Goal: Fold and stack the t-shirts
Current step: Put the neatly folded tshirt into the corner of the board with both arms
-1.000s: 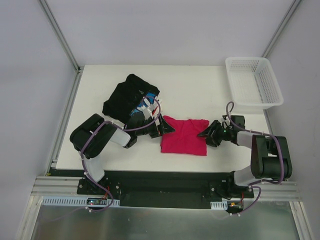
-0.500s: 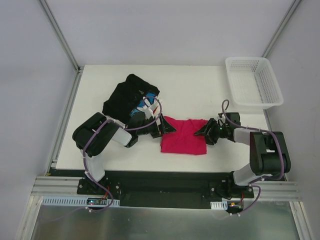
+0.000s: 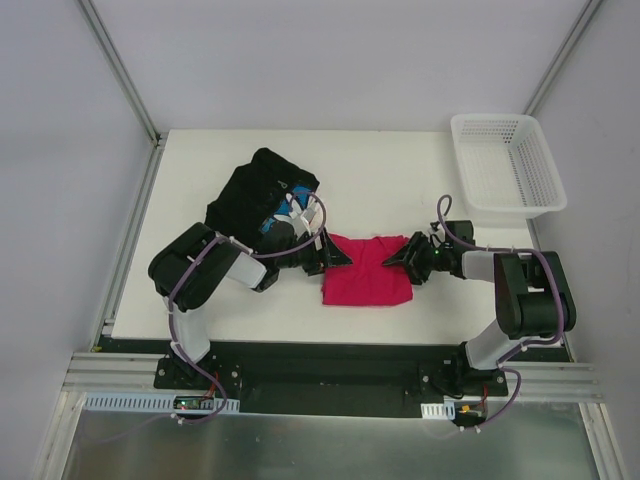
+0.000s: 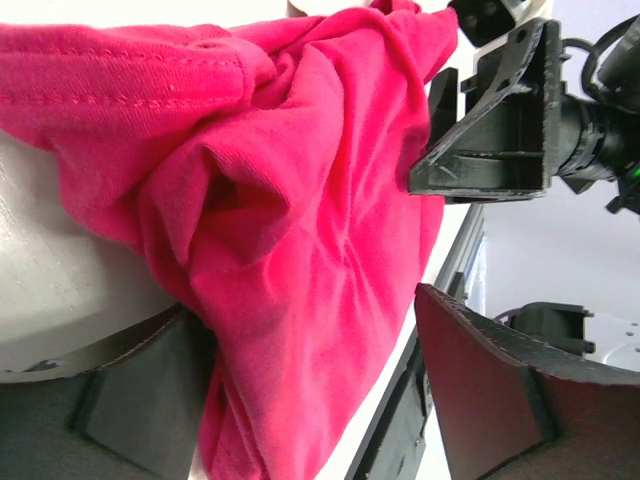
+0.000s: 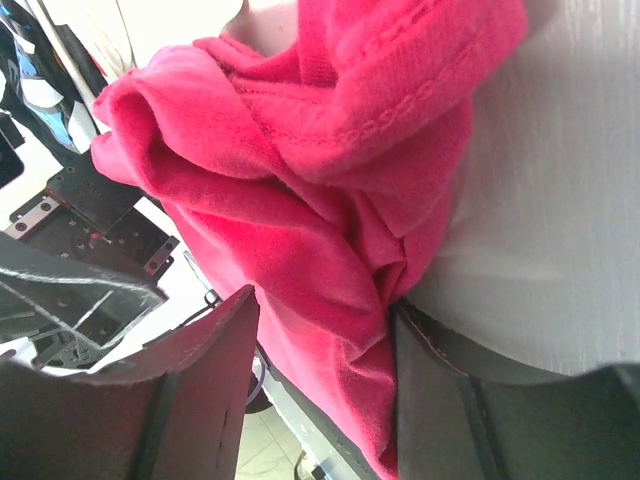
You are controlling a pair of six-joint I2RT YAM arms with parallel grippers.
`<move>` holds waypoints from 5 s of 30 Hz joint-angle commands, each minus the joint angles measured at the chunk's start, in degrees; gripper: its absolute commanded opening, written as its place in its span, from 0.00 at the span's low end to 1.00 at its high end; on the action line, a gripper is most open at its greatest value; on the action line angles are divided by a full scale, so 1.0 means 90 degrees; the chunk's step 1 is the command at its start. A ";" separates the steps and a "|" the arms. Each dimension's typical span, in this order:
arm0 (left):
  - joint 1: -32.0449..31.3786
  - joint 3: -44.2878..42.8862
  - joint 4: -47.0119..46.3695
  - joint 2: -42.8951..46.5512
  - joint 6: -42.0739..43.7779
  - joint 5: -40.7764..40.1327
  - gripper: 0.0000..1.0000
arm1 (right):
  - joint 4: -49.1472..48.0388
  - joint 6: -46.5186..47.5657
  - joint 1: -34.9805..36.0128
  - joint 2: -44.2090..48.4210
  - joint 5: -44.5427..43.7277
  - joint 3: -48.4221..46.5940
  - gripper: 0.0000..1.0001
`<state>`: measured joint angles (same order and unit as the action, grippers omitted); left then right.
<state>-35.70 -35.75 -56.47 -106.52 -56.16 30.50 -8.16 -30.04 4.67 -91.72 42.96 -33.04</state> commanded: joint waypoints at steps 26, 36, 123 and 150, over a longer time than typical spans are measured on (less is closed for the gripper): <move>-0.0095 -0.0462 0.0200 -0.0557 0.0088 0.0507 0.00 | -0.0528 -0.0187 0.0058 -0.0189 -0.0164 0.0028 0.15; -0.0086 -0.0588 0.0307 -0.0557 0.0176 0.0576 0.00 | -0.0890 -0.0392 0.0126 -0.0316 -0.0105 0.0087 0.01; 0.3205 -0.2084 0.4439 0.3691 0.2871 -0.0791 0.00 | 0.1249 -0.1437 0.2353 -0.4486 -0.0809 -0.9541 0.01; 0.3205 -0.2455 0.5200 0.4432 0.3467 -0.1855 0.00 | 0.1513 -0.1896 0.2401 -0.5737 -0.0272 -1.1292 0.01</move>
<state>-7.09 -55.79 -10.96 -71.72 -27.16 16.64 6.55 -45.82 27.66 -143.50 43.00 -134.15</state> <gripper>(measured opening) 0.033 0.048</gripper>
